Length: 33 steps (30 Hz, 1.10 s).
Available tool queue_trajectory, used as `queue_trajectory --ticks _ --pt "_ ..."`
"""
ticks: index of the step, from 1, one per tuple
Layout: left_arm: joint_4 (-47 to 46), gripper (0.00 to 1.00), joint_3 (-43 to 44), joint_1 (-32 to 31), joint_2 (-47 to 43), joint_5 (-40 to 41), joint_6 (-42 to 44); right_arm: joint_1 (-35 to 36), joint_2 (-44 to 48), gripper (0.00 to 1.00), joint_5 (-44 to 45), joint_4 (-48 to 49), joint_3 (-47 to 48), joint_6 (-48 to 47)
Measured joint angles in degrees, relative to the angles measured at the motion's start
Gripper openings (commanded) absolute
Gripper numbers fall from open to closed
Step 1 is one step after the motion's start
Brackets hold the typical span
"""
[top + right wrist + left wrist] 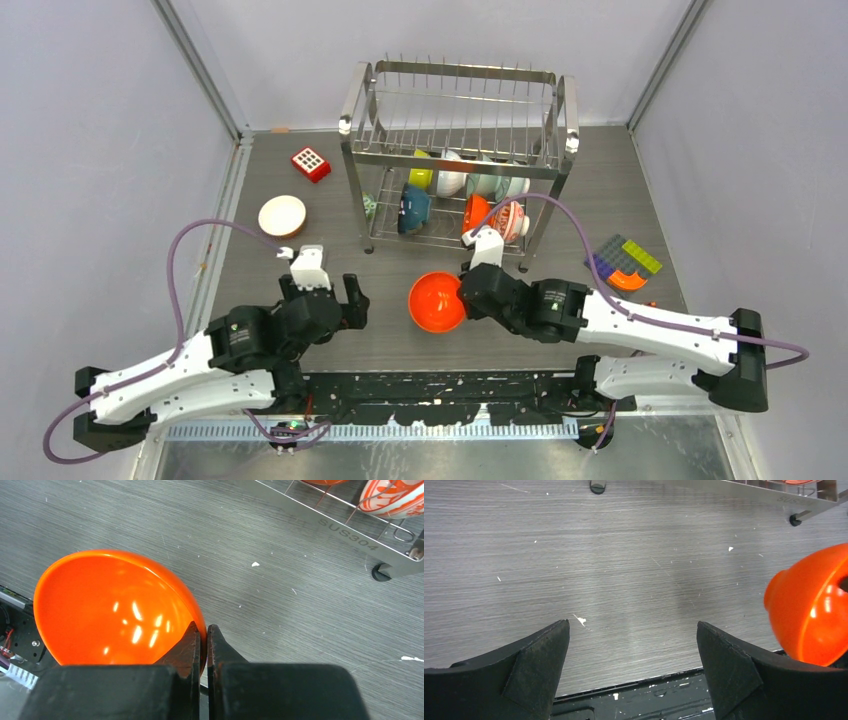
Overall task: Unload the bowls from the dish rack
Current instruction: Place the bowl at the center of the board.
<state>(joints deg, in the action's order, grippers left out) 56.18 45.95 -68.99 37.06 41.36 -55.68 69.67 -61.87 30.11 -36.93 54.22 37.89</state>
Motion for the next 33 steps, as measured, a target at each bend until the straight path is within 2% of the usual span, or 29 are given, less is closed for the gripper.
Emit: queue_trajectory --ticks 4,11,20,28,33 --pt "-0.4 1.0 -0.7 0.0 -1.5 -0.1 0.6 1.5 -1.7 0.01 1.4 2.5 -0.7 0.2" --pt "0.1 1.0 1.8 0.0 7.0 -0.6 0.0 2.5 -2.9 0.01 2.8 5.2 -2.8 1.4" --pt "-0.7 1.0 3.7 0.0 9.8 -2.3 -2.4 3.0 -5.4 0.01 3.3 6.3 -2.8 2.6" --pt "-0.2 1.0 10.5 0.0 19.5 -3.2 -4.4 3.7 -10.3 0.01 3.8 3.6 0.9 3.5" --pt "-0.8 0.92 10.8 0.0 22.3 -5.2 -5.3 4.2 -11.9 0.01 3.8 1.5 4.0 4.7"
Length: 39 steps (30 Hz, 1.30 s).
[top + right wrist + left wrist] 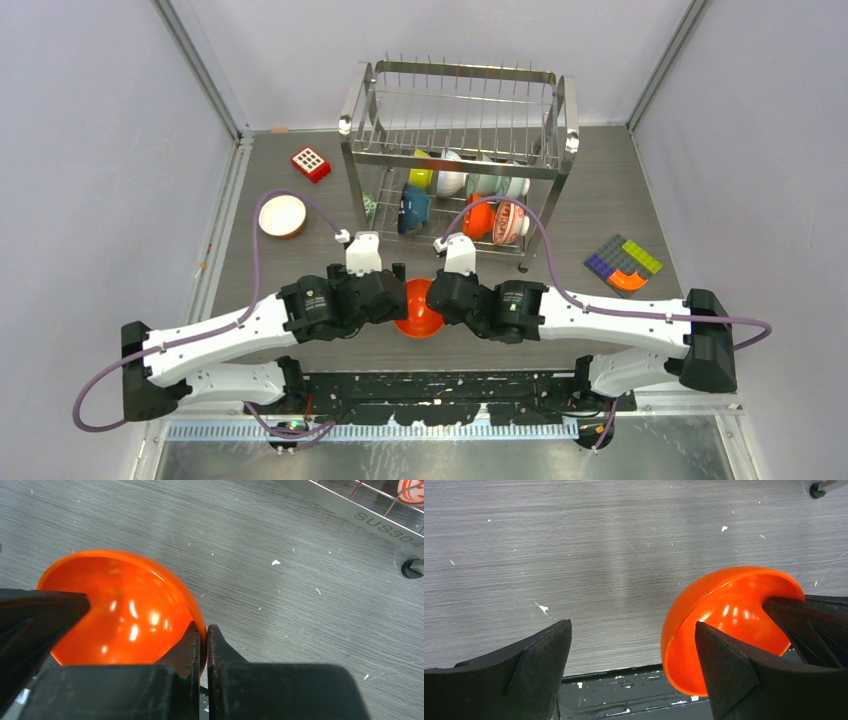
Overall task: Unload the bowls from the dish rack
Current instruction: Place the bowl at the center of the board.
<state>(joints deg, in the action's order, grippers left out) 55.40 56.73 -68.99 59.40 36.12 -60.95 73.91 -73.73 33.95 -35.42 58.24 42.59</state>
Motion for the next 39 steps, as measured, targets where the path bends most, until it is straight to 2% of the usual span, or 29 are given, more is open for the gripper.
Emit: queue_trajectory --ticks 5,15,17,19,24,26,31,36,38,39 --pt "-0.9 0.76 0.0 0.0 2.0 -1.5 -0.1 0.5 -0.2 0.01 0.0 -0.8 0.7 1.1" --pt "-3.9 0.31 -1.8 -0.7 3.5 -2.6 -0.4 0.6 -0.3 0.01 -0.7 -2.0 0.7 2.4" --pt "-4.6 0.12 -2.4 -0.9 3.8 -2.8 -0.5 0.6 -0.8 0.01 -1.0 -2.0 1.0 2.6" --pt "-5.5 0.0 -2.9 -1.2 3.8 -3.2 -0.6 0.6 -1.7 0.01 -1.5 -1.8 1.5 2.7" --pt "-6.4 0.0 -4.0 -1.4 3.1 -3.8 0.6 0.6 -2.0 0.04 -2.0 -1.9 1.6 2.5" --pt "-6.9 0.0 -4.6 -1.4 2.5 -3.8 0.9 0.6 -1.9 0.13 -2.1 -1.7 1.6 2.4" --pt "-7.6 0.0 -6.0 -1.4 1.4 -3.8 1.0 0.6 -1.8 0.44 -3.3 -0.2 1.6 2.0" --pt "-7.5 0.0 -8.3 -1.4 -0.3 -3.7 1.1 0.6 -0.3 0.78 -4.6 1.5 1.6 1.4" --pt "-7.4 0.0 -8.5 -1.4 -1.3 -3.5 1.2 0.6 0.7 0.96 -4.8 1.7 1.6 1.3" --pt "-7.4 0.0 -8.5 -1.4 -1.9 -3.1 1.2 0.6 1.3 0.99 -4.8 1.8 1.6 1.1"
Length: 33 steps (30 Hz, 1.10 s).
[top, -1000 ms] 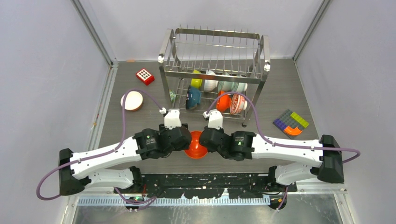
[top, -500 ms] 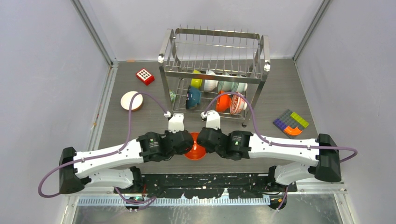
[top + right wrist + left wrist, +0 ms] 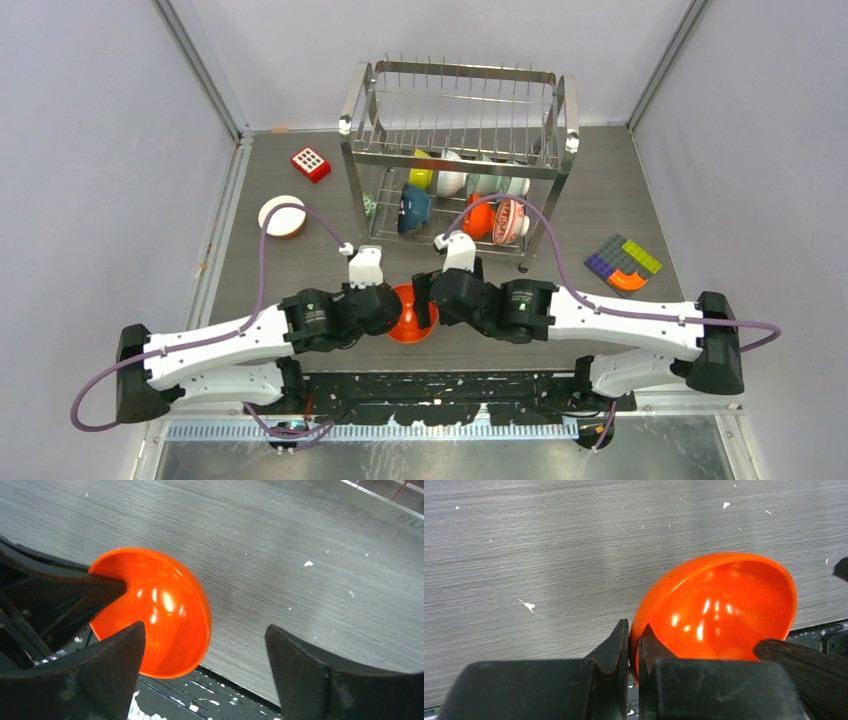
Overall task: Unload the bowls from the dish rack
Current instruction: Place the bowl at the center of the board.
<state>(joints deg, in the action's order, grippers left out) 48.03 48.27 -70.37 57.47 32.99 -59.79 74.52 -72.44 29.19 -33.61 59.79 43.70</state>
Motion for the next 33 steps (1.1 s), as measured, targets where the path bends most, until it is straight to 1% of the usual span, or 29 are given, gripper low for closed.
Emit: queue_trajectory --ticks 6,9,13,15,20,26,29,33 --pt "1.9 0.0 0.0 0.8 -3.1 2.8 0.0 0.0 5.6 1.0 1.0 -0.6 0.0 -1.0" --pt "3.6 0.0 0.0 3.8 -4.4 3.2 0.0 0.0 10.4 1.0 3.3 -1.1 0.0 -2.4" --pt "4.6 0.0 -1.0 11.0 -7.2 2.5 0.0 0.0 17.1 1.0 7.9 -1.1 -0.6 -3.8" --pt "4.9 0.0 -2.3 15.1 -9.6 1.8 -0.1 0.0 20.6 1.0 10.4 -0.5 -2.4 -4.4" --pt "6.9 0.0 -4.7 24.5 -14.6 0.3 -0.4 0.0 27.4 1.0 15.2 2.0 -10.6 -4.9" --pt "8.1 0.0 -4.8 33.9 -14.0 -1.8 -0.1 0.0 30.4 1.0 17.2 5.8 -18.0 -5.7" --pt "7.8 0.0 -5.2 38.5 -13.1 -3.5 0.5 0.0 30.4 1.0 17.2 7.4 -19.3 -5.9" --pt "6.0 0.0 -6.0 46.3 -11.3 -6.8 1.2 0.0 29.3 1.0 17.3 8.7 -19.5 -5.9"
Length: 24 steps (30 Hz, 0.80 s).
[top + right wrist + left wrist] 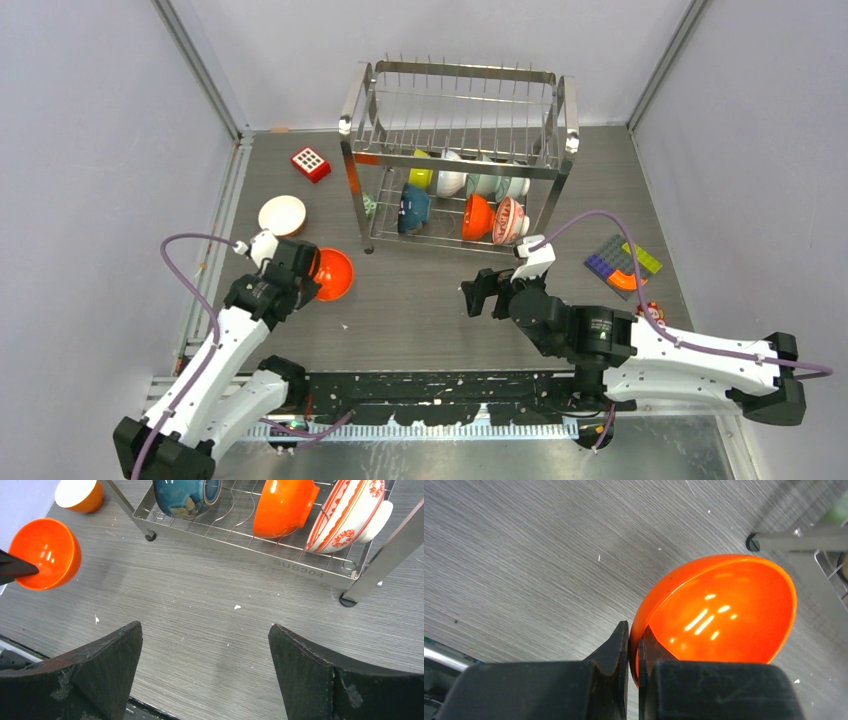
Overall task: Unload the bowls from the dish rack
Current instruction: Place the bowl at the center of the board.
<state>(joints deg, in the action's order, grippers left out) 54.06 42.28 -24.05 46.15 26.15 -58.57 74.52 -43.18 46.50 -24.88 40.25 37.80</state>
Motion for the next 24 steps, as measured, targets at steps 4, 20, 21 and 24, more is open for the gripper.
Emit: queue_trajectory --ticks 4,20,21,24 --pt "-2.7 0.0 -1.4 6.0 1.1 -3.3 0.3 0.0 -1.1 1.0 0.0 0.8 -0.1 0.0" --pt "-7.3 0.0 -5.6 12.7 2.9 -6.2 0.2 0.0 -1.1 1.0 0.2 3.1 -2.0 -1.7" --pt "-7.5 0.0 -6.0 13.0 2.9 -6.2 0.2 0.0 -1.2 1.0 0.3 3.3 -2.0 -1.7" --pt "-7.9 0.0 -6.9 14.0 2.9 -6.2 0.0 0.0 -1.9 1.0 0.5 4.0 -2.0 -1.8"
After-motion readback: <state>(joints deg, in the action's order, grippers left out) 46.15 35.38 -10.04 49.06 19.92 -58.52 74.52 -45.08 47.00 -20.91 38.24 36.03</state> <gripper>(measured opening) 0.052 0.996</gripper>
